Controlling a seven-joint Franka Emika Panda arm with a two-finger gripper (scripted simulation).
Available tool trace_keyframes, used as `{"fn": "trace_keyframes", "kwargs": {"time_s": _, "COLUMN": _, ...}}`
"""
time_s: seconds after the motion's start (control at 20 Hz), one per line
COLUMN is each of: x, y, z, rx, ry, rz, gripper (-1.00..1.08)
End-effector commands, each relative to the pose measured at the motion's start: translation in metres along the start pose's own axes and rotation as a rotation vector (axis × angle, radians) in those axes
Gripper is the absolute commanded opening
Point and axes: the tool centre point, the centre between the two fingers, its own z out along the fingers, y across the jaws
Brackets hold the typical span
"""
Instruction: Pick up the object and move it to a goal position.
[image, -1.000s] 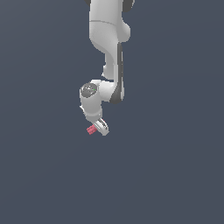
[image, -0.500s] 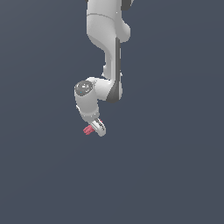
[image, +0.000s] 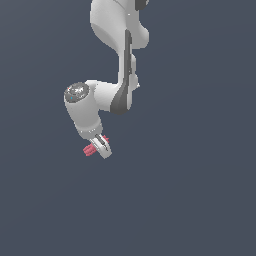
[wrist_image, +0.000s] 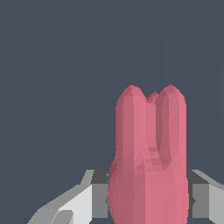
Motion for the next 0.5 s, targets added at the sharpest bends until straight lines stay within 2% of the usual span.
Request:
{"fn": "trace_keyframes", "kwargs": {"time_s": 0.0, "x": 0.016, "y": -0.002, "z": -0.018, "rx": 0.0, "ry": 0.0, "rz": 0.0, "gripper": -1.0}}
{"fn": "trace_keyframes", "kwargs": {"time_s": 0.45, "x": 0.064, "y": -0.011, "z": -0.073, "rx": 0.0, "ry": 0.0, "rz": 0.0, "gripper": -1.0}}
